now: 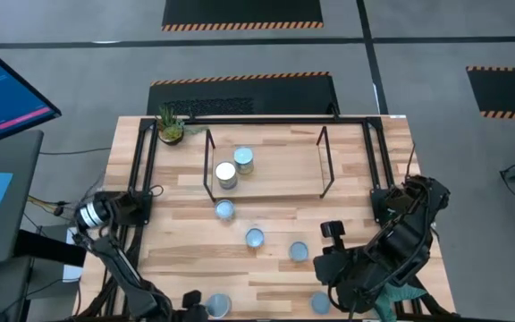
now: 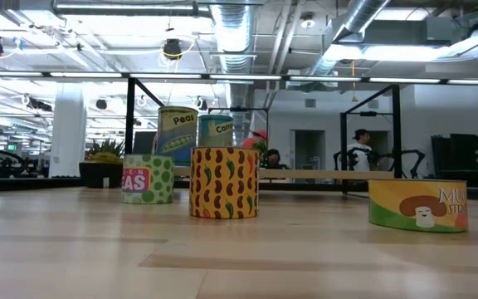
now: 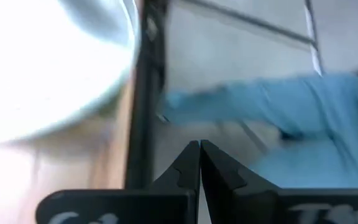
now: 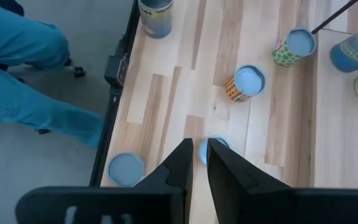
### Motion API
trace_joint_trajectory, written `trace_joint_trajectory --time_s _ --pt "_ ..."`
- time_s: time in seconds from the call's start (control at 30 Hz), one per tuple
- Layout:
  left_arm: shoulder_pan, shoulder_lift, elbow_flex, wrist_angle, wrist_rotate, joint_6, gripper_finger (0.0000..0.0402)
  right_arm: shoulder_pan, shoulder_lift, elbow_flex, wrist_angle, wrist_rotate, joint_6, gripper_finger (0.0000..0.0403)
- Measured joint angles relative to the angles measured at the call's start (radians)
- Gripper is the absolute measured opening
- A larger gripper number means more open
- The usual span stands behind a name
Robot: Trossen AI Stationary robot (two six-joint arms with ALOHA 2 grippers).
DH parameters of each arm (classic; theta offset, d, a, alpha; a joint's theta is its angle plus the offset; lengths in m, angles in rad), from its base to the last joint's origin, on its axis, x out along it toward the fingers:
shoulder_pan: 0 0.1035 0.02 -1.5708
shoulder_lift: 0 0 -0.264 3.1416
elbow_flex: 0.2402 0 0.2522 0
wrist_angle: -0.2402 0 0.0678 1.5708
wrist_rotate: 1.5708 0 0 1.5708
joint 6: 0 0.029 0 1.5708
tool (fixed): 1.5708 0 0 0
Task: Pick and place cans onto a shelf
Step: Adjust the canned peaches
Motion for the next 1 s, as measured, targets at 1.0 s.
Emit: trace_joint_trajectory --time_s 1.0 --pt "0.413 0.076 0.057 -0.147 -0.232 0.341 0.0 -0.01 0.0 0.0 0.0 -0.003 -0.025 0.0072"
